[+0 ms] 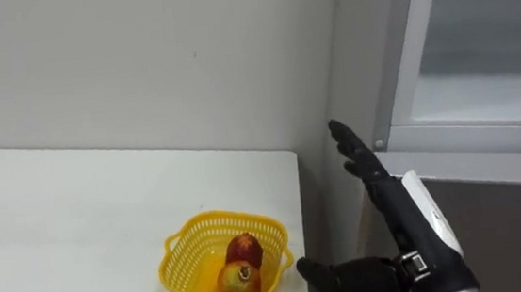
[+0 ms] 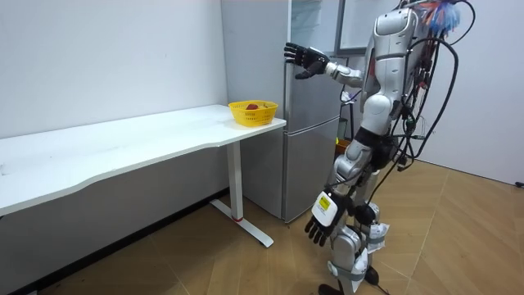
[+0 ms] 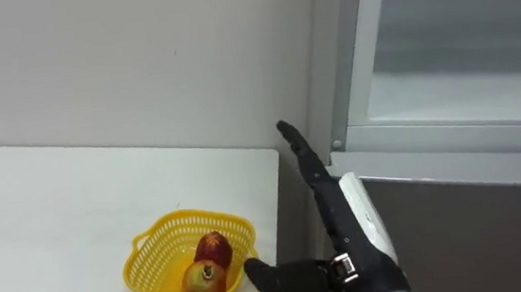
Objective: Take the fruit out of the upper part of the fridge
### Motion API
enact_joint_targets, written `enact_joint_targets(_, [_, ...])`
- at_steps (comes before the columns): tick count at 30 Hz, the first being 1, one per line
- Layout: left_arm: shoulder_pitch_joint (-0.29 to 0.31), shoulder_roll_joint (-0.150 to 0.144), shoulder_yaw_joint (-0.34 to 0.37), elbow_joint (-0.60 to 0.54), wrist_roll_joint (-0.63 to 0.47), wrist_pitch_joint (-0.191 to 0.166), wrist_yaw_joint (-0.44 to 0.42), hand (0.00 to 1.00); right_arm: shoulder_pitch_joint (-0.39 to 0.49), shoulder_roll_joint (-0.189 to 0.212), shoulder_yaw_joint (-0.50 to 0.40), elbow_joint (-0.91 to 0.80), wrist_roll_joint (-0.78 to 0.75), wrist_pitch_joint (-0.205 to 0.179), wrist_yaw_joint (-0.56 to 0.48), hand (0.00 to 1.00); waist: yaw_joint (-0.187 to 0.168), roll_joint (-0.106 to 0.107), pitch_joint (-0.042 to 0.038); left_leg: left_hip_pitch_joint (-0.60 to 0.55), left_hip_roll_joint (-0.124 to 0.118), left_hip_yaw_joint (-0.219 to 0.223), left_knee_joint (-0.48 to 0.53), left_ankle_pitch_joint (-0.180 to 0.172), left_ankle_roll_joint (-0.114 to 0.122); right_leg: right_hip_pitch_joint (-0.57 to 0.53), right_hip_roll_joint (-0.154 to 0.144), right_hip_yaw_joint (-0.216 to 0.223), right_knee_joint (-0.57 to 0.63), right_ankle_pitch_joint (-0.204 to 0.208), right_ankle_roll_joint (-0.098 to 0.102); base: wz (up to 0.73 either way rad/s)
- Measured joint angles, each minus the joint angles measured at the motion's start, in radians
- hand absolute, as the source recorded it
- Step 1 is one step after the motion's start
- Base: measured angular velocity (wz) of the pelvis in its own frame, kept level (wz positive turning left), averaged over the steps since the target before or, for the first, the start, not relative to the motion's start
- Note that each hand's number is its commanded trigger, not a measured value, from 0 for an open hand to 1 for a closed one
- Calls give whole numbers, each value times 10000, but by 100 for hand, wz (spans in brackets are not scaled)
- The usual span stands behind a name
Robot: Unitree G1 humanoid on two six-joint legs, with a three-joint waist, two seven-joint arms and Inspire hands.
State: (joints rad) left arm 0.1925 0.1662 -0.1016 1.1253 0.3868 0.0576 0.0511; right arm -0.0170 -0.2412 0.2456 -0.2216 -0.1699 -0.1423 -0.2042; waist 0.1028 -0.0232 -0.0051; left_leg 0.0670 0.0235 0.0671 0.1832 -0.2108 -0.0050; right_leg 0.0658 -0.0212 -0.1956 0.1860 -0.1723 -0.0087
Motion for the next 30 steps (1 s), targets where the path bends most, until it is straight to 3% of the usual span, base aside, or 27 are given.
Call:
enact_joint_targets(5, [177,-32,16,48,-11,-7,117,0,160,511,-224,-713,-184,-114,-35,0,-277,154,16,81,25,125,-39,0,-1,-11,28,68,-18,0,0,-7])
enact_joint_targets(14, [216,-184,3,412,-24,-151,358,0,684,544,-598,-1152,209,-216,-821,0,-500,149,10,314,50,381,-204,-2,0,38,63,354,-2,-1,1,-8])
enact_joint_targets(20, [452,-237,21,-57,-19,-148,317,0,1326,543,-1164,-989,399,-379,-1535,0,-590,130,10,321,53,397,-209,-3,0,18,75,436,-6,-2,1,0])
enact_joint_targets(25, [680,-237,22,-214,-17,-148,240,0,1558,519,-1193,-629,496,-823,-1801,0,-723,81,20,319,52,417,-195,-4,0,-49,73,450,-13,-5,3,0])
enact_joint_targets(29, [815,-221,71,-452,-50,-212,314,0,1774,505,-1222,179,967,-1316,-1957,0,-794,15,-22,302,48,416,-189,-7,5,-81,70,464,-7,-5,4,0])
enact_joint_targets(30, [821,-222,70,-432,-51,-227,364,0,1912,499,-1234,477,1019,-1736,-2022,0,-834,22,-26,318,43,413,-177,-11,9,-36,66,465,-11,-5,4,3])
